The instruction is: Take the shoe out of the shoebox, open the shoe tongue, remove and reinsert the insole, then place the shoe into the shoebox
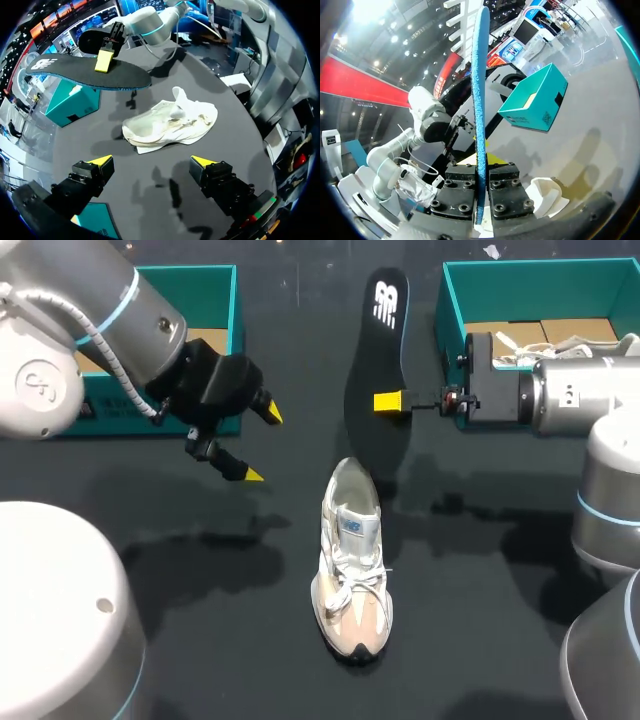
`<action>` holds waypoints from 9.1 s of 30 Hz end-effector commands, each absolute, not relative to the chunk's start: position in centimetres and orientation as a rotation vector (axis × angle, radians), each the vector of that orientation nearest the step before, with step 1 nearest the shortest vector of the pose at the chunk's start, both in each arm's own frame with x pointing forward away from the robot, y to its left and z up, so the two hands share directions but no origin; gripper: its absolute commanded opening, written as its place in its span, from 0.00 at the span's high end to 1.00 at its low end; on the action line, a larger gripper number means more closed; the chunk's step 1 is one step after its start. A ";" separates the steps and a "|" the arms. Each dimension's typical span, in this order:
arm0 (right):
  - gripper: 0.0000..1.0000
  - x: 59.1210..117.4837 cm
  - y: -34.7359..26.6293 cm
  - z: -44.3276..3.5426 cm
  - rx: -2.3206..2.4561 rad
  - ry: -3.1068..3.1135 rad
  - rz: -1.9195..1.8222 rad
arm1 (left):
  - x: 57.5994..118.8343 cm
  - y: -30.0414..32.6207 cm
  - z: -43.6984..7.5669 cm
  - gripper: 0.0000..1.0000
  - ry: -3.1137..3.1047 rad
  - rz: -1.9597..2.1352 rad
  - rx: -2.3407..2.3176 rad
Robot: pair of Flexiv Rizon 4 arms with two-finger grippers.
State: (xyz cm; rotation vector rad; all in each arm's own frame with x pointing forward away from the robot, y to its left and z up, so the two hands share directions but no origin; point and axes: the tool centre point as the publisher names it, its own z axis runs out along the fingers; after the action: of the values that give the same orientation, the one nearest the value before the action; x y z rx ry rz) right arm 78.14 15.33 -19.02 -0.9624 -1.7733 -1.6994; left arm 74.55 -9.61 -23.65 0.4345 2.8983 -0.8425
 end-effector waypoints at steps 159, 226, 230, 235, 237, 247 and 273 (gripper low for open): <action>1.00 78.7 18.2 -28.3 -0.612 -2.081 -2.064 | 75.6 -16.2 -36.6 0.00 3.034 -0.835 0.228; 1.00 72.9 18.9 -35.5 -0.815 -1.883 -1.816 | 75.6 -16.2 -36.6 0.00 3.034 -0.835 0.228; 0.93 73.1 19.0 -35.1 -0.792 -1.883 -1.830 | 75.6 -16.2 -36.6 0.00 3.034 -0.835 0.228; 0.85 73.5 19.0 -34.5 -0.755 -1.898 -1.851 | 75.6 -16.2 -36.6 0.00 3.034 -0.835 0.228; 0.83 73.5 19.0 -34.4 -0.744 -1.907 -1.859 | 75.6 -16.2 -36.6 0.00 3.034 -0.835 0.228; 0.76 73.9 19.0 -33.6 -0.706 -1.931 -1.867 | 75.6 -16.2 -36.6 0.00 3.034 -0.835 0.228; 0.75 76.0 19.7 -29.6 -0.550 -2.048 -1.863 | 75.6 -16.2 -36.6 0.00 3.034 -0.835 0.228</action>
State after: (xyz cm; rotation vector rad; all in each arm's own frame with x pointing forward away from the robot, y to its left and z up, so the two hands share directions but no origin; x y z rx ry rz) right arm 75.48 19.80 -29.93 -0.5580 -2.0416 -1.8782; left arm 75.61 -16.19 -36.43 0.2285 3.0356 -0.8340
